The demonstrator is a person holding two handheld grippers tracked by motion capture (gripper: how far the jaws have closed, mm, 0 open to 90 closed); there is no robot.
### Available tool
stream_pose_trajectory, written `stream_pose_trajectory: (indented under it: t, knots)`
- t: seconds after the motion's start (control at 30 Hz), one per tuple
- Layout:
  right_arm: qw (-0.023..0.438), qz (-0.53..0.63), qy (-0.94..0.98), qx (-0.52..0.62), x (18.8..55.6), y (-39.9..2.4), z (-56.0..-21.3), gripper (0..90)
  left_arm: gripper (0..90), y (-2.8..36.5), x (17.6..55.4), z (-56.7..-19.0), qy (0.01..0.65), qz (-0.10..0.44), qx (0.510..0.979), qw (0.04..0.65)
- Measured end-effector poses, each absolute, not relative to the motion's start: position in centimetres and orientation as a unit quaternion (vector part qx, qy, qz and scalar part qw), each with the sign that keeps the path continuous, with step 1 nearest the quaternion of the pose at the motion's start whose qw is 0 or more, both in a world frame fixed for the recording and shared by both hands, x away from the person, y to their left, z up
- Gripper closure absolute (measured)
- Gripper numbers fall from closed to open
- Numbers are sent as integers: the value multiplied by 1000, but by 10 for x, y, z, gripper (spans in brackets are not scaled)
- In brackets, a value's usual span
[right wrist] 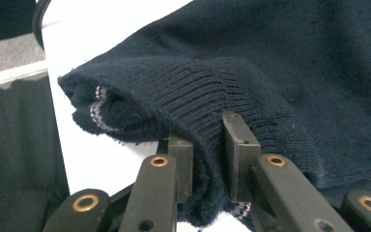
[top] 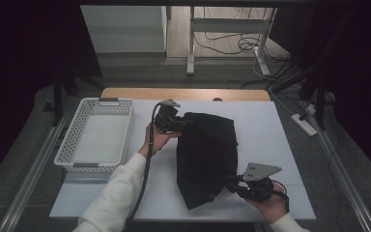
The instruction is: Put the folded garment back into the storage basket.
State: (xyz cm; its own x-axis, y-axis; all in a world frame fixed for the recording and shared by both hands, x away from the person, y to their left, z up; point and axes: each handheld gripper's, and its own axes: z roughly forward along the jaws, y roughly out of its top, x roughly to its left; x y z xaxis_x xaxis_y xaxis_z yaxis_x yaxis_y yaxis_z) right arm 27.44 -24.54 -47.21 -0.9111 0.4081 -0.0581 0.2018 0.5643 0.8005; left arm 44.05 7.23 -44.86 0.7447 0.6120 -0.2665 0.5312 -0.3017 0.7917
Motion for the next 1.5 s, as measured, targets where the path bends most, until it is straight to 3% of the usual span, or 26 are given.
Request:
stream_pose_trajectory:
  t: [1.5]
  knots:
    - [160,506,829,178,281,-227,-444,762,744,92,435,-410,347,74,795,492]
